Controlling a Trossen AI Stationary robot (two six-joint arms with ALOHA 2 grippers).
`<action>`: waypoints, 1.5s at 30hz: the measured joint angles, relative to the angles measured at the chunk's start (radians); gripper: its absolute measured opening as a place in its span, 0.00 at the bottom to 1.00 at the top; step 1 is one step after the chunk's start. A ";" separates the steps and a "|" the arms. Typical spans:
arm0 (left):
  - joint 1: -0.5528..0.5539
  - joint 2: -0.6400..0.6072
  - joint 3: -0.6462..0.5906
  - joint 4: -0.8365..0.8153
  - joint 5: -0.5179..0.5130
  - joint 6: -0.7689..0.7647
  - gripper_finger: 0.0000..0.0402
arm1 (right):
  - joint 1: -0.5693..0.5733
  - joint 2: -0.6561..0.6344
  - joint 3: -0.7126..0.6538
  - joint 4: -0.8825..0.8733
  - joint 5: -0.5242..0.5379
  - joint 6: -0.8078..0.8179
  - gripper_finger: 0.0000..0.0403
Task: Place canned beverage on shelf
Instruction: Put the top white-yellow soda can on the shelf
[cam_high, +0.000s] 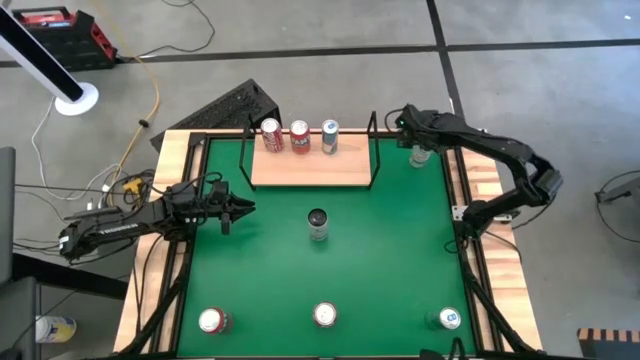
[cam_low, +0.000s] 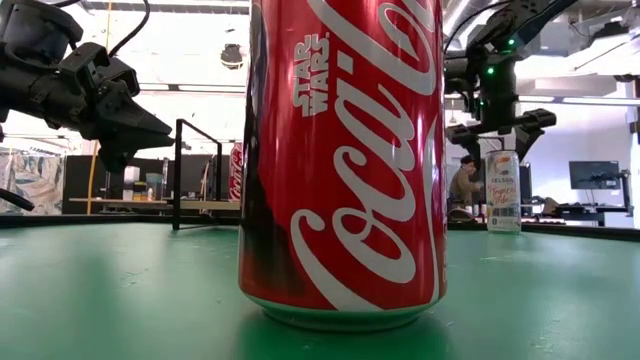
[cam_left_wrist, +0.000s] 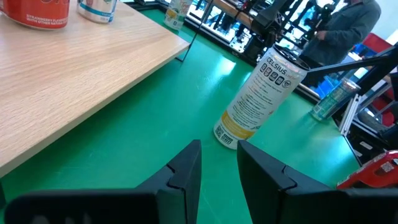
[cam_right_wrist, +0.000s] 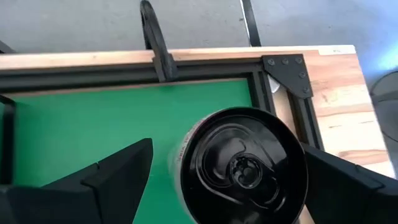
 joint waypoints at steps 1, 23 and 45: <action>0.000 0.000 0.000 0.000 0.000 0.000 0.22 | 0.002 0.003 0.000 -0.004 -0.005 0.001 0.96; 0.000 0.000 0.000 0.000 0.000 0.000 0.22 | 0.069 -0.090 0.096 -0.090 0.021 -0.058 0.72; 0.000 0.000 0.000 0.000 0.000 0.000 0.22 | 0.366 0.100 0.731 0.150 0.266 -0.450 0.72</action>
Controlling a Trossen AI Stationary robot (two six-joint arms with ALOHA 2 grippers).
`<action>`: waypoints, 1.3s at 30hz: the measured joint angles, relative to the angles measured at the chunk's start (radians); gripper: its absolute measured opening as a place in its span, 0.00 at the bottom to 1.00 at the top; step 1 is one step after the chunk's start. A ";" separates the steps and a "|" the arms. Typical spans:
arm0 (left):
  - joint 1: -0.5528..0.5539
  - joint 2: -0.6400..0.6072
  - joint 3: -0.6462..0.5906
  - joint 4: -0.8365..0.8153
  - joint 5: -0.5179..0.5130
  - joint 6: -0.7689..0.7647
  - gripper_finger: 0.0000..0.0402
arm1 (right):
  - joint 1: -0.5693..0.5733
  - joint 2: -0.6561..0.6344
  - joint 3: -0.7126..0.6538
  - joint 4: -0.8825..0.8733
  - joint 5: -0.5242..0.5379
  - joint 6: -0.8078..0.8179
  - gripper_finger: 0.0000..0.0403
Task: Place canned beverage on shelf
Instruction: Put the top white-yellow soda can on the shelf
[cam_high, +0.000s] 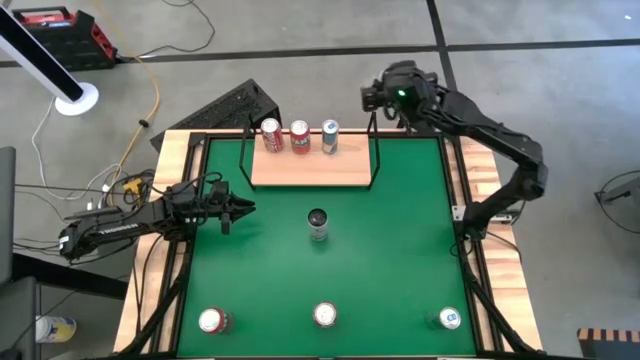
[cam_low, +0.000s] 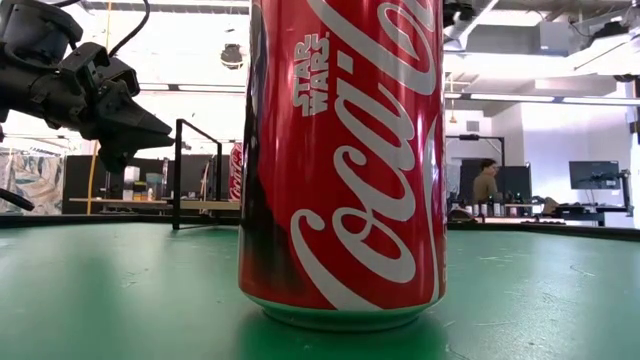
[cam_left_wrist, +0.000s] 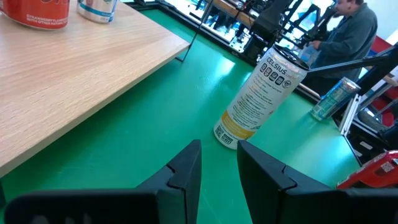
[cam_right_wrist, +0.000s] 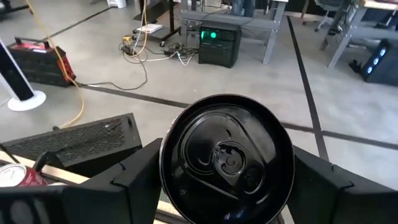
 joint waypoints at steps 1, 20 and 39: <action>0.000 0.000 0.000 0.000 0.000 0.000 0.22 | 0.000 0.023 0.023 0.001 -0.003 -0.013 0.72; 0.000 0.000 0.000 0.000 0.000 0.000 0.22 | -0.062 0.287 0.238 -0.197 -0.185 -0.060 0.72; 0.000 0.000 0.000 0.000 -0.005 0.000 0.22 | -0.108 0.409 0.238 -0.335 -0.370 -0.057 0.72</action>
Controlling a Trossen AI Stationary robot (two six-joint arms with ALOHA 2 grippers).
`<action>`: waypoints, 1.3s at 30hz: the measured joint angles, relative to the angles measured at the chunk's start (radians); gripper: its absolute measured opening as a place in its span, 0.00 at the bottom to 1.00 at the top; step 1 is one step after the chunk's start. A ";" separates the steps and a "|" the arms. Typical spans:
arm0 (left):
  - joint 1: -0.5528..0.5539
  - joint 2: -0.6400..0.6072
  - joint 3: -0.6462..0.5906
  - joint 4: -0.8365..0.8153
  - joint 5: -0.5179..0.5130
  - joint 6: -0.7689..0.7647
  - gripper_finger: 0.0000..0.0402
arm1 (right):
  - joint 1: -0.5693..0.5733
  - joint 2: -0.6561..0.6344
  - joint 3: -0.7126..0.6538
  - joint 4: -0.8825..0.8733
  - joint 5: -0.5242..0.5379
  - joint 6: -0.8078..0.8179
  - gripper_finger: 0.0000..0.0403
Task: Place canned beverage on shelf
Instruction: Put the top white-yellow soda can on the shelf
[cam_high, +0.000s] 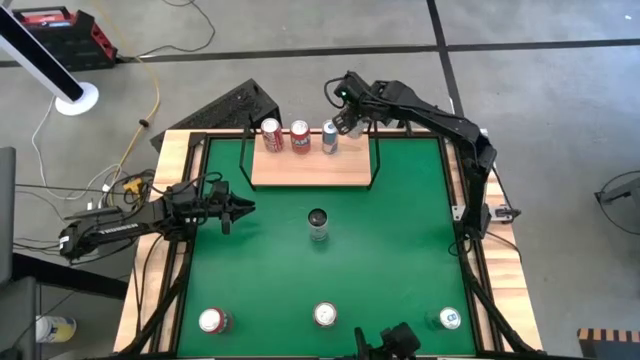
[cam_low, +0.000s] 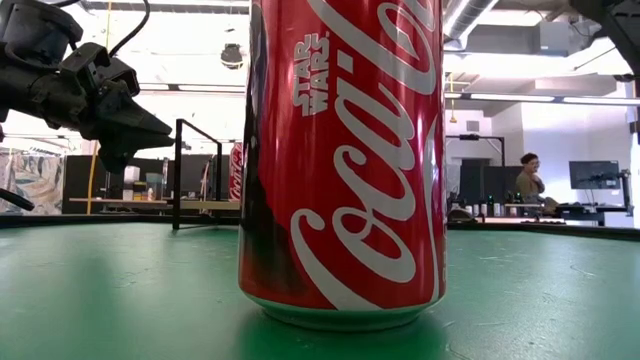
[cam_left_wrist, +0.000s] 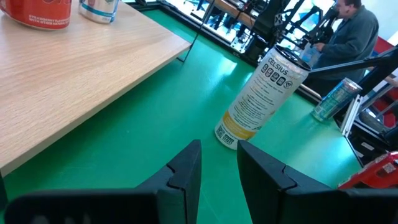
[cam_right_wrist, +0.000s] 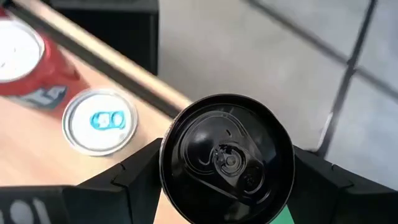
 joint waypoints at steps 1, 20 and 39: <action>0.000 0.000 0.000 0.000 0.000 0.000 0.22 | -0.003 0.008 -0.002 -0.007 -0.010 -0.007 0.72; 0.000 0.002 0.000 0.000 -0.003 0.000 0.22 | -0.048 0.046 -0.080 0.031 -0.076 -0.029 0.72; 0.000 0.002 0.000 0.000 -0.003 0.000 0.22 | -0.018 0.034 -0.139 0.055 -0.108 -0.029 0.72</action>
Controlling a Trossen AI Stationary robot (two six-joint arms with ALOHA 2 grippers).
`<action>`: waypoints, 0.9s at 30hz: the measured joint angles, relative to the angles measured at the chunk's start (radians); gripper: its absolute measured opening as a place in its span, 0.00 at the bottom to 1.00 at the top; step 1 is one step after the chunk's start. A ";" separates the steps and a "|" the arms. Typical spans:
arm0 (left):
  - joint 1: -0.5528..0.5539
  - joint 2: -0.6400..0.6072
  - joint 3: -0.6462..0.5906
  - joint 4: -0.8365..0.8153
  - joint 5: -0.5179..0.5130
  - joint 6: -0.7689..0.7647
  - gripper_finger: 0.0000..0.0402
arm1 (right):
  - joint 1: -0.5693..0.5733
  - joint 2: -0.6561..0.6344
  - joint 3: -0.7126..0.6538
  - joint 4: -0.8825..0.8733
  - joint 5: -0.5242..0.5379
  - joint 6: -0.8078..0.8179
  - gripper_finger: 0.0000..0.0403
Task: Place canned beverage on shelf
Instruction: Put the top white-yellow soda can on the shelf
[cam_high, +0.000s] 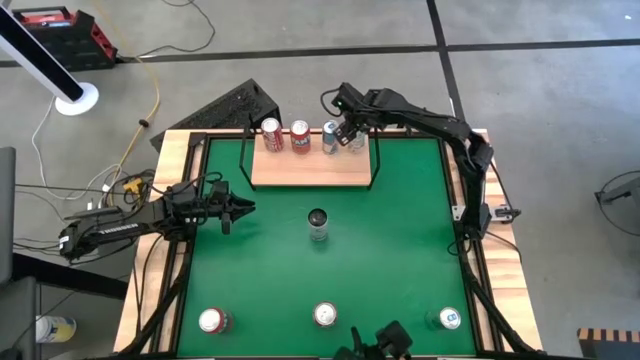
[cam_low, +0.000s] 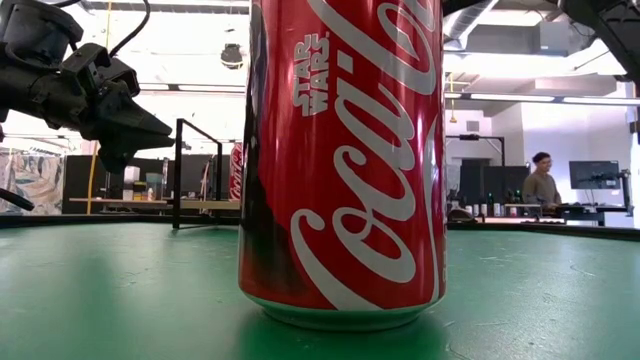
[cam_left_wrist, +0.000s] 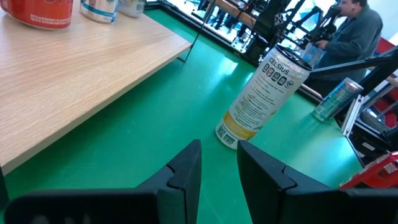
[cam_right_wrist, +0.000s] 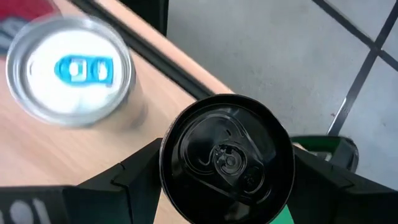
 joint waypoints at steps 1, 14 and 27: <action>0.000 0.000 0.000 0.000 0.000 0.000 0.22 | 0.000 -0.003 0.000 -0.005 0.000 0.000 0.72; 0.000 0.000 0.000 0.000 0.000 0.000 0.22 | 0.014 -0.022 -0.002 -0.004 0.095 0.154 0.72; 0.000 0.000 0.000 0.000 0.000 0.000 0.22 | 0.018 -0.022 -0.002 -0.026 0.106 0.230 0.72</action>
